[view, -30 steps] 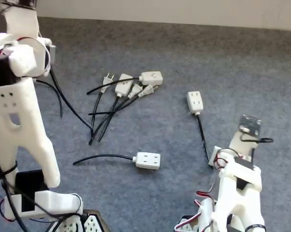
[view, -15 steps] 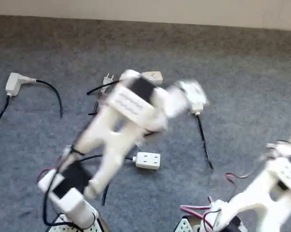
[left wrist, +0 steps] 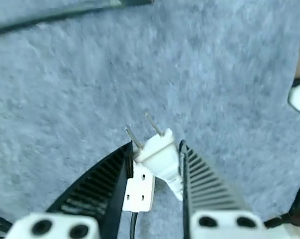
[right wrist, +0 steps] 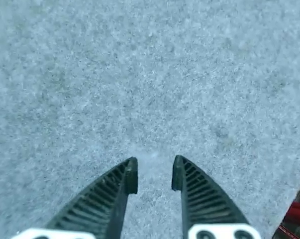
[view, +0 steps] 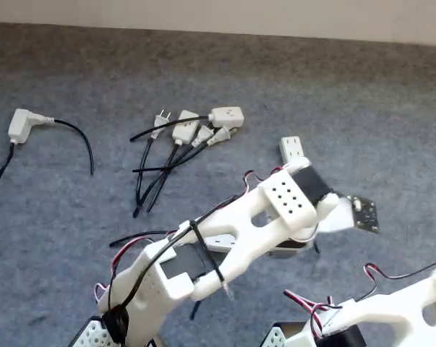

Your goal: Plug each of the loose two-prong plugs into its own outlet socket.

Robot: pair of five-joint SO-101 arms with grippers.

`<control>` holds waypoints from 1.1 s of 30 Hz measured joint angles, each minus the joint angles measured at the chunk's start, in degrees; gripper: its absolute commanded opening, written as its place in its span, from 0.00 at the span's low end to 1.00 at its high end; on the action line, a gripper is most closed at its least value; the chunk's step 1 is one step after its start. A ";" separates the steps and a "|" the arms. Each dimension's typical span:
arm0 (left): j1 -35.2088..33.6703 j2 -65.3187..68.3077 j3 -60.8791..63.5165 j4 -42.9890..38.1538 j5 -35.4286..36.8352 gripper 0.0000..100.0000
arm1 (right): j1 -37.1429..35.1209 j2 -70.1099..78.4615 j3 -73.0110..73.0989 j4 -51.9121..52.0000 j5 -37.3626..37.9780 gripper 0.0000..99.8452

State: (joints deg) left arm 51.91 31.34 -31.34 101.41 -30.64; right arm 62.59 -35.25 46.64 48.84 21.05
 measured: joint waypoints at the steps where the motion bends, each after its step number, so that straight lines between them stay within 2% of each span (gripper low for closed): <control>1: 0.35 0.00 -1.05 0.00 0.09 0.13 | 0.00 0.00 0.53 -0.44 0.00 0.12; 5: 0.97 0.00 -3.69 0.00 0.26 0.14 | 0.00 0.00 0.88 -1.05 0.00 0.13; 15: 2.02 0.00 -5.54 0.00 0.44 0.27 | -3.08 0.00 0.88 0.18 0.53 0.13; 20: -0.53 0.00 -10.02 0.00 0.35 0.27 | -3.52 0.00 0.88 0.18 2.20 0.13; 25: -11.08 -4.66 -12.40 0.09 1.67 0.27 | -5.54 0.00 0.88 0.35 3.43 0.12; 27: -17.49 -9.85 -12.57 0.18 5.89 0.27 | -8.70 0.00 0.88 2.29 3.69 0.12; 30: -29.54 -17.67 -12.48 0.18 14.95 0.27 | -16.79 0.00 0.88 7.38 3.87 0.12; 33: -43.52 -24.44 -5.27 0.18 24.35 0.28 | -29.36 0.00 0.88 13.80 2.46 0.12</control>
State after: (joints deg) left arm 8.40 6.90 -36.62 101.58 -6.29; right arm 33.23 -35.25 47.52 62.64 23.52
